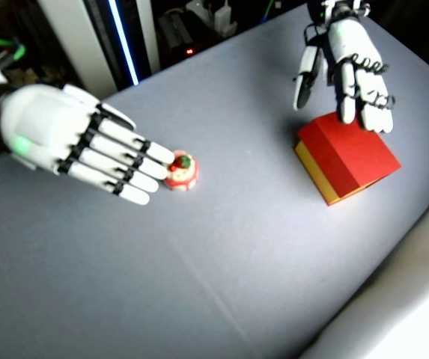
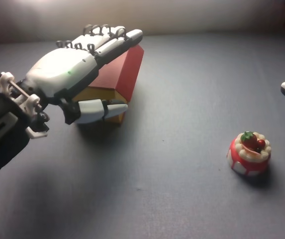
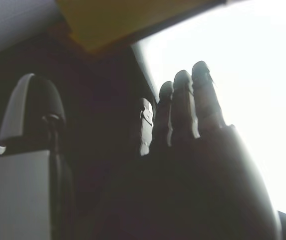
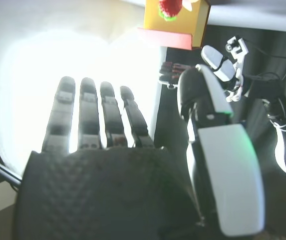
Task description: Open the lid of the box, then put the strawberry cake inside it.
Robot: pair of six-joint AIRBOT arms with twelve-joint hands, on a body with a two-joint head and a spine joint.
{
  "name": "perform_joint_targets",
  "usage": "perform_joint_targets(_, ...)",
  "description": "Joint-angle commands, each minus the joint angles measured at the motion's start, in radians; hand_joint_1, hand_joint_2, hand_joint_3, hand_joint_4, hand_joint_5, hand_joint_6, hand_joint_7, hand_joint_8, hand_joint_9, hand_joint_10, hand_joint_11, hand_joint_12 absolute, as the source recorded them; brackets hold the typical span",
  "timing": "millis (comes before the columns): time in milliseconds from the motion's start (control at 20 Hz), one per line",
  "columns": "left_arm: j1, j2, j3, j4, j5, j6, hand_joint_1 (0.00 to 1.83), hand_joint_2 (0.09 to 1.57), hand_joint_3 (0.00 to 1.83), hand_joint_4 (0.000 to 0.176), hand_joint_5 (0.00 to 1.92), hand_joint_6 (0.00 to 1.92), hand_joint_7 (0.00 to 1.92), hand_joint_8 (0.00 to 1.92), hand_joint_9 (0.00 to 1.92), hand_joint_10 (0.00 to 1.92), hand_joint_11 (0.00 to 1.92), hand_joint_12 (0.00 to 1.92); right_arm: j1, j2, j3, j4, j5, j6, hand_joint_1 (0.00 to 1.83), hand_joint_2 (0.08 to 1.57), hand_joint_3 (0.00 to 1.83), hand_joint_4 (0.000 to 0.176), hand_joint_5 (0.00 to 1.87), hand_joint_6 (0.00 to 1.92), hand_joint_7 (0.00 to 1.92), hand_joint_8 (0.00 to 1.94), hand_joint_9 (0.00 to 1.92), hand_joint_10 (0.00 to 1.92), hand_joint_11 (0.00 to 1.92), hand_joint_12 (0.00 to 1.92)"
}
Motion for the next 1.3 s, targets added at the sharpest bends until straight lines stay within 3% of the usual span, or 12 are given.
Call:
perform_joint_targets(0, -0.015, 0.001, 0.01, -0.004, -0.087, 0.001, 0.9, 1.13, 0.0, 0.113, 0.0, 0.0, 0.0, 0.0, 0.0, 0.0, 0.0, 0.0, 0.0, 0.001, 0.006, 0.001, 0.125, 0.007, 0.54, 1.3, 0.0, 0.0, 0.0, 0.0, 0.0, 0.0, 0.0, 0.0, 0.0, 0.0)
perform_joint_targets(100, -0.03, -0.005, 0.019, -0.001, -0.053, 0.015, 0.9, 1.14, 0.0, 0.08, 0.0, 0.0, 0.0, 0.0, 0.0, 0.0, 0.0, 0.0, -0.001, 0.001, 0.006, 0.001, 0.125, 0.007, 0.47, 1.32, 0.0, 0.0, 0.0, 0.0, 0.0, 0.0, 0.0, 0.0, 0.0, 0.0)
perform_joint_targets(300, -0.056, -0.022, 0.04, -0.002, -0.01, 0.027, 0.97, 1.18, 0.02, 0.094, 0.0, 0.0, 0.0, 0.0, 0.0, 0.0, 0.0, 0.0, -0.003, 0.0, 0.006, 0.001, 0.125, 0.007, 0.52, 1.31, 0.0, 0.0, 0.0, 0.0, 0.0, 0.0, 0.0, 0.0, 0.0, 0.0)
perform_joint_targets(350, -0.062, -0.027, 0.046, -0.006, -0.005, 0.027, 0.99, 1.18, 0.02, 0.11, 0.0, 0.0, 0.0, 0.0, 0.0, 0.0, 0.0, 0.0, -0.003, -0.001, 0.007, 0.001, 0.125, 0.007, 0.54, 1.32, 0.0, 0.0, 0.0, 0.0, 0.0, 0.0, 0.0, 0.0, 0.0, 0.0)
perform_joint_targets(500, -0.077, -0.042, 0.064, -0.029, -0.005, 0.028, 0.9, 1.23, 0.03, 0.094, 0.0, 0.0, 0.0, 0.0, 0.0, 0.0, 0.0, 0.0, -0.004, -0.001, 0.007, 0.001, 0.125, 0.007, 0.53, 1.33, 0.0, 0.0, 0.0, 0.0, 0.0, 0.0, 0.0, 0.0, 0.0, 0.0)
perform_joint_targets(700, -0.087, -0.026, 0.064, -0.065, -0.055, 0.032, 0.91, 1.27, 0.03, 0.13, 0.0, 0.0, 0.0, 0.0, 0.0, 0.0, 0.0, 0.0, -0.005, -0.001, 0.007, 0.001, 0.126, 0.007, 0.52, 1.34, 0.01, 0.0, 0.0, 0.0, 0.0, 0.0, 0.0, 0.0, 0.0, 0.0)
perform_joint_targets(800, -0.084, -0.016, 0.059, -0.083, -0.093, 0.032, 0.81, 1.32, 0.04, 0.121, 0.0, 0.0, 0.0, 0.0, 0.0, 0.0, 0.0, 0.0, -0.006, -0.001, 0.007, 0.001, 0.126, 0.008, 0.52, 1.34, 0.01, 0.0, 0.0, 0.0, 0.0, 0.0, 0.0, 0.0, 0.0, 0.0)
perform_joint_targets(1000, -0.074, 0.027, 0.038, -0.145, -0.207, 0.032, 0.65, 1.36, 0.02, 0.131, 0.0, 0.0, 0.0, 0.0, 0.0, 0.0, 0.0, 0.0, -0.009, -0.001, 0.007, 0.003, 0.126, 0.009, 0.49, 1.33, 0.0, 0.0, 0.0, 0.0, 0.0, 0.0, 0.0, 0.0, 0.0, 0.0)
perform_joint_targets(1050, -0.069, 0.037, 0.034, -0.165, -0.236, 0.032, 0.63, 1.37, 0.02, 0.125, 0.0, 0.0, 0.0, 0.0, 0.0, 0.0, 0.0, 0.0, -0.01, -0.001, 0.007, 0.004, 0.126, 0.009, 0.47, 1.34, 0.0, 0.0, 0.0, 0.0, 0.0, 0.0, 0.0, 0.0, 0.0, 0.0)
perform_joint_targets(1150, -0.058, 0.051, 0.028, -0.209, -0.283, 0.032, 0.67, 1.35, 0.0, 0.079, 0.0, 0.0, 0.0, 0.0, 0.0, 0.0, 0.02, 0.01, -0.011, -0.001, 0.007, 0.005, 0.127, 0.01, 0.46, 1.34, 0.0, 0.0, 0.0, 0.0, 0.0, 0.0, 0.0, 0.0, 0.0, 0.0)
perform_joint_targets(1200, -0.048, 0.059, 0.025, -0.237, -0.309, 0.032, 0.61, 1.37, 0.01, 0.098, 0.0, 0.0, 0.0, 0.0, 0.0, 0.0, 0.0, 0.0, -0.012, -0.001, 0.007, 0.005, 0.128, 0.012, 0.48, 1.33, 0.0, 0.0, 0.0, 0.0, 0.0, 0.0, 0.0, 0.0, 0.0, 0.0)
perform_joint_targets(1250, -0.033, 0.067, 0.022, -0.264, -0.332, 0.032, 0.61, 1.38, 0.01, 0.099, 0.0, 0.0, 0.0, 0.0, 0.0, 0.0, 0.0, 0.0, -0.012, -0.002, 0.007, 0.005, 0.129, 0.012, 0.49, 1.34, 0.0, 0.0, 0.0, 0.0, 0.0, 0.0, 0.0, 0.0, 0.0, 0.0)
